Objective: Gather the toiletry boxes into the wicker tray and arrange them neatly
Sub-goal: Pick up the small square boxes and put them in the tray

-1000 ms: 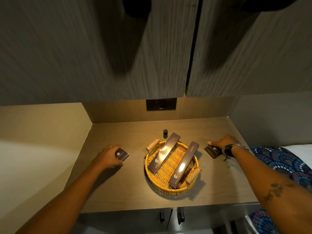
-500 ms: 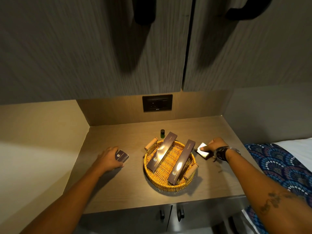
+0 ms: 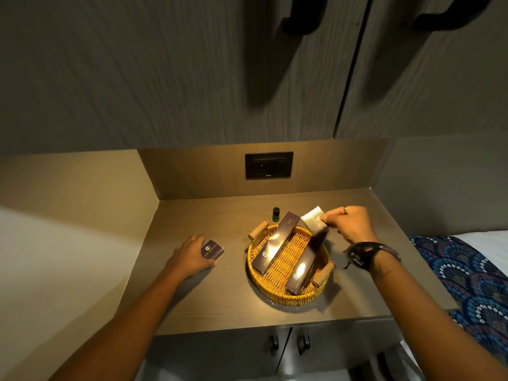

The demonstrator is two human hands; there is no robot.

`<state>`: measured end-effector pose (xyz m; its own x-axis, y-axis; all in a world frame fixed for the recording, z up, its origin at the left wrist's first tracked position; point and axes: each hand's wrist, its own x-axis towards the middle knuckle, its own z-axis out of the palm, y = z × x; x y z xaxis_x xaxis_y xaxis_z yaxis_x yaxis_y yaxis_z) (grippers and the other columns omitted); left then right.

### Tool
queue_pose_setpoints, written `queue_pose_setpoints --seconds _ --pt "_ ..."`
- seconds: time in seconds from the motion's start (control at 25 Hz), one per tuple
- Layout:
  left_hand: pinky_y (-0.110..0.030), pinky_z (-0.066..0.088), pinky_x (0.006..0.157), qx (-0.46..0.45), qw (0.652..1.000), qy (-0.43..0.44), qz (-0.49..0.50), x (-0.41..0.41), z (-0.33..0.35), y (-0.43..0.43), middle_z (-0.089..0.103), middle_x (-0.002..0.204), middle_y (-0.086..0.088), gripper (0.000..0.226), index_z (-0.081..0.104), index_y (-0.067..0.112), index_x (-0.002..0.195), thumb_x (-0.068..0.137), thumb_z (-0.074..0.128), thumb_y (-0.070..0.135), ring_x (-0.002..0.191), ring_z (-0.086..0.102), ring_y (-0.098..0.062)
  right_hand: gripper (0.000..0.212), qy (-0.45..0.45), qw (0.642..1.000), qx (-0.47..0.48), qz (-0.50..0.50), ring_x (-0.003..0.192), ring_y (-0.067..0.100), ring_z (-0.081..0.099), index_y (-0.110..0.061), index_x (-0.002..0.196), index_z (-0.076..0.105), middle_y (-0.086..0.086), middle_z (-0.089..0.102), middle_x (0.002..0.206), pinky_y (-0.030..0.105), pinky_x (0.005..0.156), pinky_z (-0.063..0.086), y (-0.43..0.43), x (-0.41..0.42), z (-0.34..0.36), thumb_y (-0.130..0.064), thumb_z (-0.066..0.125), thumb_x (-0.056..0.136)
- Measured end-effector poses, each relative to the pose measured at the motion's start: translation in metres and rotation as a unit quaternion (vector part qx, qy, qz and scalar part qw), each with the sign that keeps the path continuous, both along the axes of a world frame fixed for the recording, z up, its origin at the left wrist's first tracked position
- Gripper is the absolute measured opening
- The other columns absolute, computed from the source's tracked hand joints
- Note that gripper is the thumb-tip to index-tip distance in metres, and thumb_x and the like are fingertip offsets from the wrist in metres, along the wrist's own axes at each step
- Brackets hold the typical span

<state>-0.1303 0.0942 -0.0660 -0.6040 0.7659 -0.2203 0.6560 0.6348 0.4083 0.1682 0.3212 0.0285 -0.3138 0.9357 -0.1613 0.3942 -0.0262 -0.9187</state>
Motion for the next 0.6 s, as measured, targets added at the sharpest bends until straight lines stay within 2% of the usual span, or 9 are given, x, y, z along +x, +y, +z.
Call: queue_pose_setpoints --seconds 0.12,0.24,0.32,0.44,0.6 --pt "-0.046 0.046 0.104 0.004 1.0 -0.004 0.0 0.0 -0.001 -0.003 0.047 0.146 -0.008 0.096 0.035 0.018 0.149 0.071 0.082 0.047 0.127 0.051 -0.03 0.012 -0.11 0.99 0.014 0.084 0.077 0.019 0.067 -0.01 0.073 0.071 0.004 0.072 0.076 0.039 0.075 0.056 -0.034 -0.033 -0.013 -0.013 0.076 0.083" --pt "-0.044 0.048 0.102 0.01 1.0 -0.007 -0.004 0.001 -0.001 -0.003 0.047 0.147 -0.009 0.095 0.035 0.018 0.15 0.072 0.082 0.047 0.127 0.052 -0.03 0.013 -0.243 0.96 0.091 0.11 0.086 0.02 0.064 -0.013 0.075 0.073 0.0 0.073 0.078 0.044 0.093 0.041 -0.048 -0.048 -0.034 -0.022 0.075 0.084" --pt "-0.044 0.047 0.102 0.018 1.0 -0.006 -0.002 0.001 -0.003 -0.005 0.047 0.147 -0.009 0.094 0.035 0.018 0.149 0.073 0.081 0.046 0.126 0.053 -0.03 0.013 -0.293 0.943 0.11 0.11 0.088 0.021 0.061 -0.017 0.073 0.072 0.0 0.071 0.077 0.044 0.093 0.036 -0.053 -0.053 -0.045 -0.022 0.074 0.084" --pt "-0.043 0.048 0.101 0.026 1.0 -0.006 0.004 0.001 -0.005 -0.007 0.047 0.146 -0.009 0.092 0.036 0.017 0.148 0.073 0.08 0.046 0.125 0.053 -0.03 0.015 -0.325 0.931 0.123 0.115 0.089 0.023 0.058 -0.019 0.07 0.068 0.001 0.069 0.078 0.041 0.086 0.033 -0.057 -0.058 -0.057 -0.022 0.074 0.084" --pt "-0.043 0.049 0.099 0.022 1.0 0.005 0.003 0.002 -0.007 -0.005 0.049 0.142 -0.01 0.087 0.039 0.014 0.143 0.073 0.08 0.046 0.122 0.055 -0.032 0.013 -0.376 0.894 0.201 0.136 0.092 0.025 0.056 -0.019 0.072 0.068 0.0 0.065 0.078 0.041 0.082 0.031 -0.055 -0.061 -0.067 -0.021 0.072 0.084"
